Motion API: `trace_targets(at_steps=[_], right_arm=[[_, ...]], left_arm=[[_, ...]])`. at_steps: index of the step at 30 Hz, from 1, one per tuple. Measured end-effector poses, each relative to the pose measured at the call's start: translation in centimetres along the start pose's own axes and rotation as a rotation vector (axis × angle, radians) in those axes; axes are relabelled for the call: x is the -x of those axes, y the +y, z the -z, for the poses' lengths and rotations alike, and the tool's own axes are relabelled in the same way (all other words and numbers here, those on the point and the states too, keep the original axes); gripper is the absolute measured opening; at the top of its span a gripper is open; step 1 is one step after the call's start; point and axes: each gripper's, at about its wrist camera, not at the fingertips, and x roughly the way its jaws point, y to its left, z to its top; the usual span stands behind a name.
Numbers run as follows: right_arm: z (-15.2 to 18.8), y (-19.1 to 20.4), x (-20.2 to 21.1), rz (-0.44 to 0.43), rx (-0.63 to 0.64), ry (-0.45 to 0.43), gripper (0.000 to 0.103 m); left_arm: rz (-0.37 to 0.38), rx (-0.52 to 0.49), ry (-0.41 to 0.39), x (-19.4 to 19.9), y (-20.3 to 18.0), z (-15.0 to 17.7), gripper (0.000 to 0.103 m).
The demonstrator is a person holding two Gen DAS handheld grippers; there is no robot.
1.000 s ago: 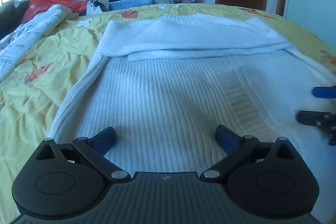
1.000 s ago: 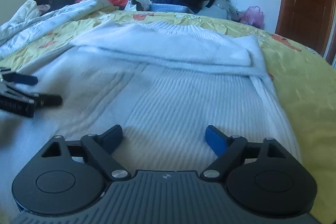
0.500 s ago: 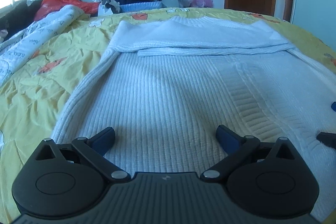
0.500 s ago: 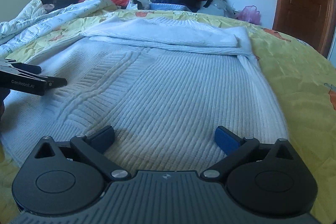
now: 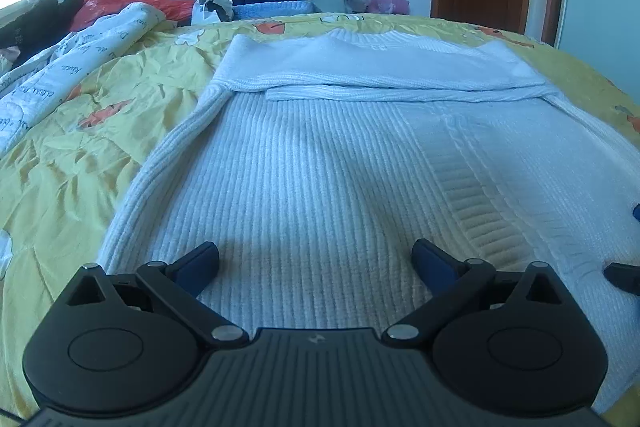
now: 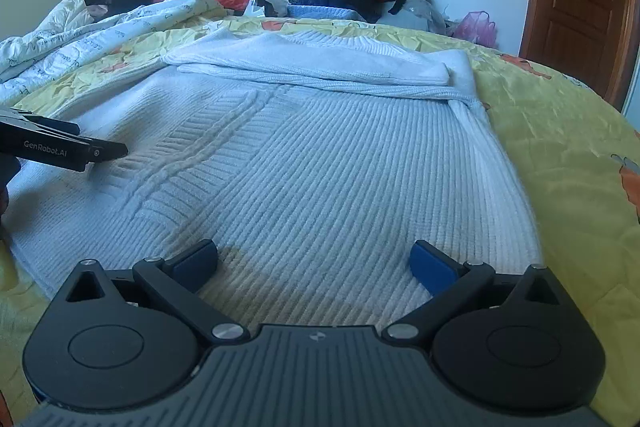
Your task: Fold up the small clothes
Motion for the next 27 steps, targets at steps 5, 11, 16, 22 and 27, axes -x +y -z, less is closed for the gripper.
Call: trace_targets(at_steps=[5,11,16,22,27], right_arm=[[0.0,0.1,0.2,0.015,-0.013,0.007,0.101],[0.2,0.3,0.3,0.029,-0.02,0.004,0.101],[0.4,0.4,0.6,0.037,-0.02,0.007,0.101],[0.5,0.4,0.7,0.036,-0.019,0.004,0.101],[0.6,0.3,0.8,0.031,-0.021,0.002,0.102]], left_arm=[[-0.014,0.041,-0.002,0.7,-0.1,0.3,0.103],[-0.018,0.025,-0.005,0.8,-0.2,0.6,0.103],[-0.006,-0.011,0.016,1.1,-0.2,0.9,0.103],[0.004,-0.022,0.02,1.7,-0.2,1.6,0.103],[0.012,-0.029,0.003,2.0,0.0,2.1,0.103]])
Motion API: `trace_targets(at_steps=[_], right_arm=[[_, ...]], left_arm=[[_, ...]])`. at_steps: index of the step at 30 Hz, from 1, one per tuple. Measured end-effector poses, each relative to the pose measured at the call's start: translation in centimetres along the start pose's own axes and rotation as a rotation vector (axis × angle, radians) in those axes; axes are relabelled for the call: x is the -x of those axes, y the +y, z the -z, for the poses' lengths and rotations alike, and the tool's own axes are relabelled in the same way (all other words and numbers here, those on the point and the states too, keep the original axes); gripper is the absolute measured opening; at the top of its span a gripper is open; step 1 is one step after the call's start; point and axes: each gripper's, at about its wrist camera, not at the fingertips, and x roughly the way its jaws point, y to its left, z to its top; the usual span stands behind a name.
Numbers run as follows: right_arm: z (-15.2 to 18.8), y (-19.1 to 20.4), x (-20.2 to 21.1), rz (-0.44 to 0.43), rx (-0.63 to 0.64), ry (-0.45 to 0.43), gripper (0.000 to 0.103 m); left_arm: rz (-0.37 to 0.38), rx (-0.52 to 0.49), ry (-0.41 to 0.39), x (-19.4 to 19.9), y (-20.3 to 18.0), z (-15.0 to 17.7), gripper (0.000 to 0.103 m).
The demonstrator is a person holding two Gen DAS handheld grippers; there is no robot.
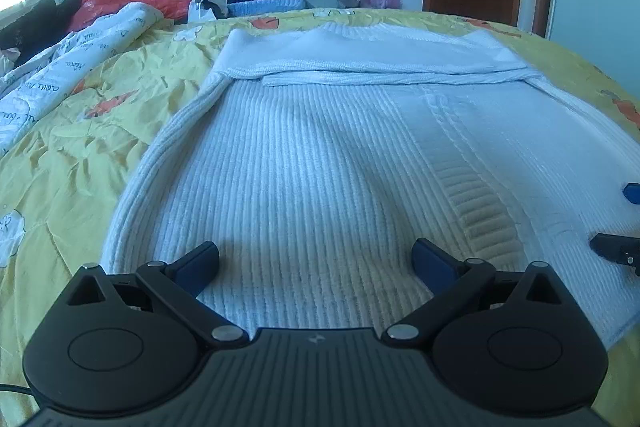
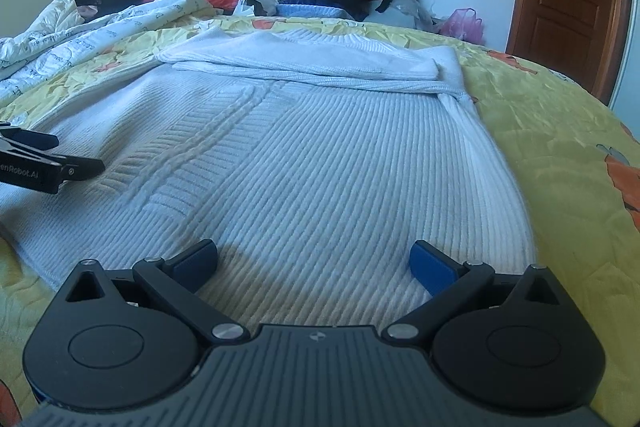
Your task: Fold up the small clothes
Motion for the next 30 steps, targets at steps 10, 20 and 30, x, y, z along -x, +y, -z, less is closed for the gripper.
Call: trace_targets(at_steps=[10,20,30], right_arm=[[0.06,-0.01,0.09,-0.002,-0.001,-0.001,0.102],[0.06,-0.01,0.13,-0.001,0.001,-0.002,0.102],[0.11,0.04,0.11,-0.005,-0.001,-0.003,0.102]], left_arm=[[0.0,0.006,-0.028,0.04,-0.1,0.35,0.103],[-0.003,0.009,-0.036,0.1,-0.1,0.6,0.103],[0.0,0.01,-0.037,0.15,-0.06,0.63,0.103]])
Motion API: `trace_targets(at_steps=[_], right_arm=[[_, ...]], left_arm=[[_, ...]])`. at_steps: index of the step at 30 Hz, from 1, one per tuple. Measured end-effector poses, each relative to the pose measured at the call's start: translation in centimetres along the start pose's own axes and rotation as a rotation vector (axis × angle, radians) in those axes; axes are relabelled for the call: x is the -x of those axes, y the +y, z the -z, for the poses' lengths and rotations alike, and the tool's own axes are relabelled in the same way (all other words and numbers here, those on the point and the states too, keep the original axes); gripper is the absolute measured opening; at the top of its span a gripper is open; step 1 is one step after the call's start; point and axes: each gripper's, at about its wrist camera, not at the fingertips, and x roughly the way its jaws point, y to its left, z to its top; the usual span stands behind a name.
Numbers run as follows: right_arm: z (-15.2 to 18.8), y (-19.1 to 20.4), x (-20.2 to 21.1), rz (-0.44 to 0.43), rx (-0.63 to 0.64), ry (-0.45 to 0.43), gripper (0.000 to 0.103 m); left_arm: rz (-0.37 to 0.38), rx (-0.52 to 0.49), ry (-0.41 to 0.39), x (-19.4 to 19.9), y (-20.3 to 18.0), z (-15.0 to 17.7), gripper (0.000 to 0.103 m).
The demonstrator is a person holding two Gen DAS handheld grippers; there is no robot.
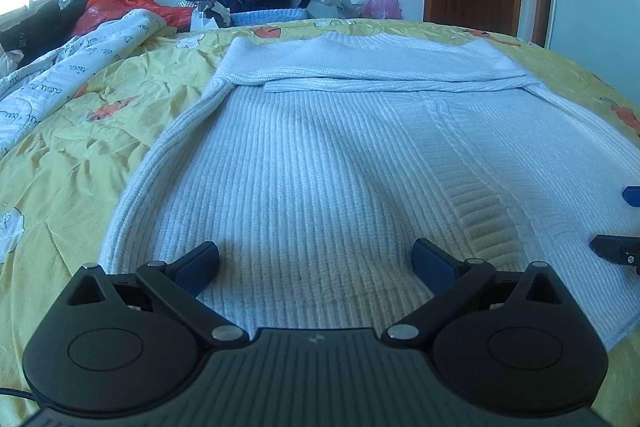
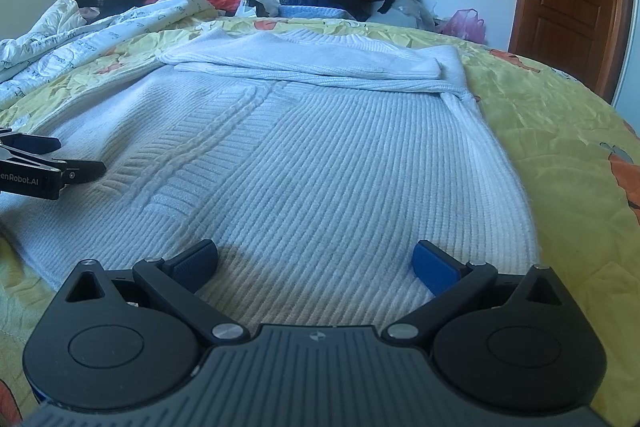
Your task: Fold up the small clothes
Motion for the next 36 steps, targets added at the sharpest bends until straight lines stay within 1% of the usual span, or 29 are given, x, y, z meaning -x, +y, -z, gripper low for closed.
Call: trace_targets(at_steps=[11,18,23,36], right_arm=[[-0.2,0.26,-0.13,0.012,-0.003,0.017,0.102],[-0.32,0.58,0.1,0.026,-0.011,0.052,0.102],[-0.26,0.62,0.17,0.027,-0.011,0.053,0.102],[-0.12,0.67,0.39,0.038,-0.022,0.057,0.102]], left_arm=[[0.003,-0.009,0.01,-0.02,-0.02,-0.13,0.103],[-0.012,-0.035,0.052,0.18,-0.32,-0.66,0.103],[0.003,-0.038,0.047,0.05,0.01,-0.51,0.103],[0.001,-0.037,0.037,0.13,0.0,-0.3,0.103]])
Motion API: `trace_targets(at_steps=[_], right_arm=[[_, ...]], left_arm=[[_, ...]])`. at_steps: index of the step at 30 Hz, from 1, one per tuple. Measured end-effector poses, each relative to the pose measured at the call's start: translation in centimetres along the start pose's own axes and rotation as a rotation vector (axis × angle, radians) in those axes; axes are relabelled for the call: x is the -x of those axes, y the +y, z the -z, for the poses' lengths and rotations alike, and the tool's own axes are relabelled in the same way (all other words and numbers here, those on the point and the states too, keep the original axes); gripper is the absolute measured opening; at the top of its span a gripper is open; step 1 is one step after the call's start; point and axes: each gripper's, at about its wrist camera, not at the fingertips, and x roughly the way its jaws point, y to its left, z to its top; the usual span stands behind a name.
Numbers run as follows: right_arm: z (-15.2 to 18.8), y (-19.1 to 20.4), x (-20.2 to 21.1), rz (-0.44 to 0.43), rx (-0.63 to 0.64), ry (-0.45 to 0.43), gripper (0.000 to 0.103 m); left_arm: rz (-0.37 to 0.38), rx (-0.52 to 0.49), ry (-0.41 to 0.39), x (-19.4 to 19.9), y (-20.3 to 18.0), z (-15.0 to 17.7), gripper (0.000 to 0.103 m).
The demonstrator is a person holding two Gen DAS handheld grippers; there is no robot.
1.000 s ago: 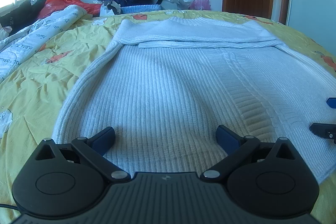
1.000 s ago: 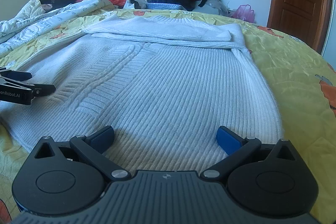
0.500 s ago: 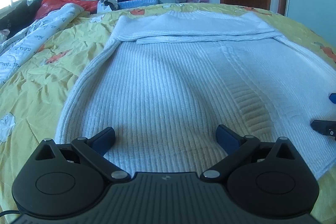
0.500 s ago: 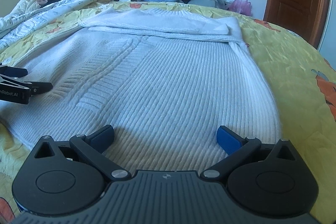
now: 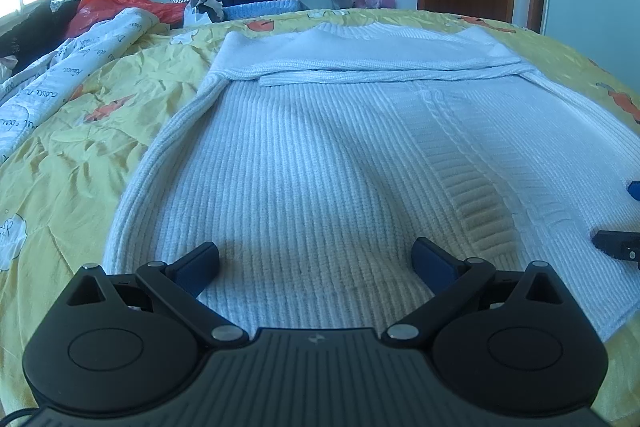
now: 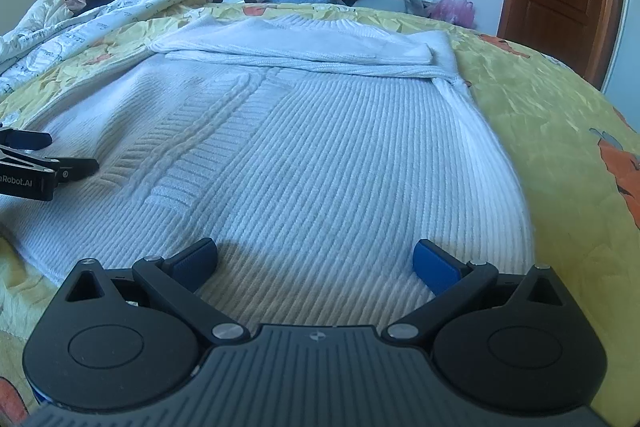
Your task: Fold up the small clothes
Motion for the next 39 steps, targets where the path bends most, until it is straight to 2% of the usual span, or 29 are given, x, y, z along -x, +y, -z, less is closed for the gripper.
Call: trace_targets(at_steps=[9,13,15,17,18,20,22,24,26,27,30,34,37,39], right_arm=[[1.6,0.0,1.7,-0.009,0.004,-0.006,0.102],[2.3,-0.3,3.8,-0.041,0.018,-0.014,0.102],[2.4,-1.5,5.8,-0.089,-0.024,-0.059,0.099],[2.4,-3.9,7.5,-0.149,-0.124,-0.105,0.103],[2.4,-5.4,7.8,-0.173,-0.187,-0.1,0.103],[2.4,-8.6,7.3,-0.21,-0.335,-0.047,0.103],[2.8,-11.4,6.4,-0.225,-0.449,0.008,0.092],[3.2,-12.9,5.8,-0.236,-0.507,0.037,0.084],[3.4,-13.5,5.6,-0.288,-0.554,0.043,0.084],[3.3,-13.6,5.4,-0.322,-0.574,0.053,0.082],[3.0,-13.1,4.4,-0.417,-0.591,0.092,0.08],[2.1,-12.8,3.6,-0.458,-0.571,0.114,0.079],[2.1,-13.5,3.0,-0.51,-0.609,0.117,0.076],[2.2,-14.2,2.6,-0.539,-0.646,0.118,0.076]], left_arm=[[-0.014,0.014,-0.014,1.5,-0.2,0.8,0.103],[0.054,0.007,-0.024,4.6,0.2,2.3,0.103],[0.053,-0.011,-0.061,6.2,0.7,3.0,0.103],[0.01,-0.018,-0.118,7.5,1.9,3.7,0.103],[-0.017,-0.009,-0.131,7.9,2.8,3.8,0.103],[-0.037,0.028,-0.114,7.9,4.6,3.4,0.103],[-0.01,0.095,-0.07,7.4,7.0,2.8,0.103],[0.015,0.155,-0.002,6.2,8.7,2.4,0.103],[0.05,0.196,0.074,4.8,9.7,2.1,0.103],[0.094,0.217,0.111,4.0,9.9,2.0,0.103],[0.151,0.218,0.112,3.6,10.1,1.5,0.103],[0.258,0.245,0.152,3.2,10.8,0.7,0.103],[0.285,0.265,0.178,2.8,11.5,0.3,0.102],[0.252,0.27,0.189,2.6,11.8,0.1,0.102]])
